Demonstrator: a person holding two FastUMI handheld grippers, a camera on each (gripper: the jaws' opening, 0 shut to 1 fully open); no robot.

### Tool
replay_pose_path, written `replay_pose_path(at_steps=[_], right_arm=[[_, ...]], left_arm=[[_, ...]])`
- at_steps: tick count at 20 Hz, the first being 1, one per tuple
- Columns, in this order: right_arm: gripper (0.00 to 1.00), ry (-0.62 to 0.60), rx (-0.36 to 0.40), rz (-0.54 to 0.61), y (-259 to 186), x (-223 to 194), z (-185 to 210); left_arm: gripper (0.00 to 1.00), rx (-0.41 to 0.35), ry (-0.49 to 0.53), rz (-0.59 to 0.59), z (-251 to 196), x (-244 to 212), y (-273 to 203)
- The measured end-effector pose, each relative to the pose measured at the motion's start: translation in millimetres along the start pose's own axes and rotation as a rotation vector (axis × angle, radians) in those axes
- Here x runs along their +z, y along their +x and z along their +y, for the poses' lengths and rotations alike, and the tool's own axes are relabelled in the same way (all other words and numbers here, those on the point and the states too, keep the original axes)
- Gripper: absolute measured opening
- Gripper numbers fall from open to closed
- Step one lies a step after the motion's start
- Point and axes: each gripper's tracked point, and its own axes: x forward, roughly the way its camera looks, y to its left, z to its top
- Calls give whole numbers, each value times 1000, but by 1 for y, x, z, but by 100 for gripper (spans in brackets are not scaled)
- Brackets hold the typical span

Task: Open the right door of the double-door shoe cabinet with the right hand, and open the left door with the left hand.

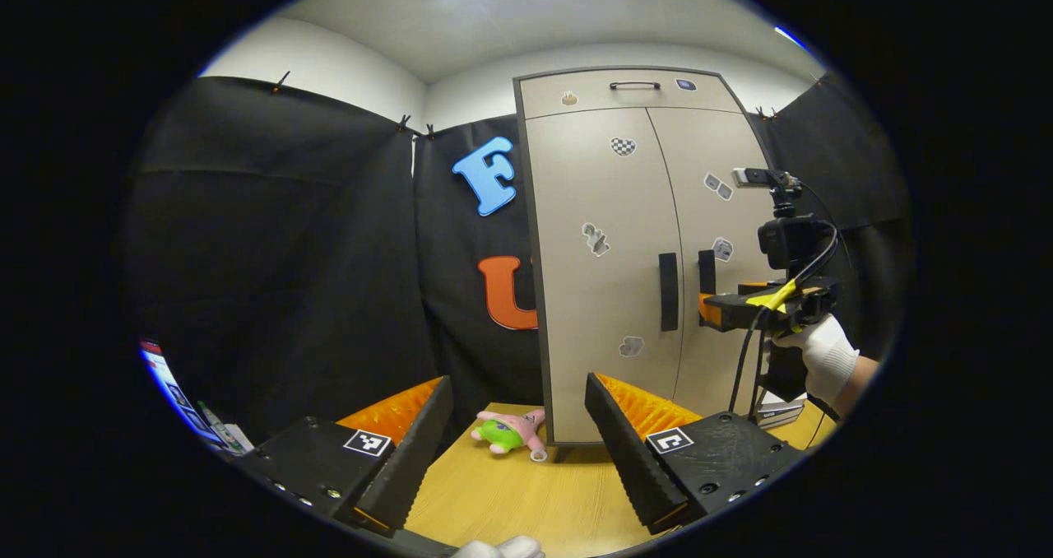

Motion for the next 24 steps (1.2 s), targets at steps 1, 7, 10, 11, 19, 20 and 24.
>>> replay_pose_path(at_steps=[1,7,10,11,19,20,24], right_arm=[[88,-1,-7,-3,8,2,0],[63,25,6,25,33,5,8],[55,14,-16,24,37,6,7],[48,19,-21,22,36,6,6],[29,53,26,48,29,4,6],[28,49,30,49,26,4,6],[27,44,48,52,-1,0,-1]], left_arm=[[97,5,-2,3,1,-1,0],[97,21,7,10,6,-2,2],[97,22,1,12,6,-2,4],[97,21,-2,11,6,-1,4],[97,-22,-25,12,1,-5,4],[97,-26,-23,7,1,-4,4],[97,-48,-26,4,-4,-5,3]])
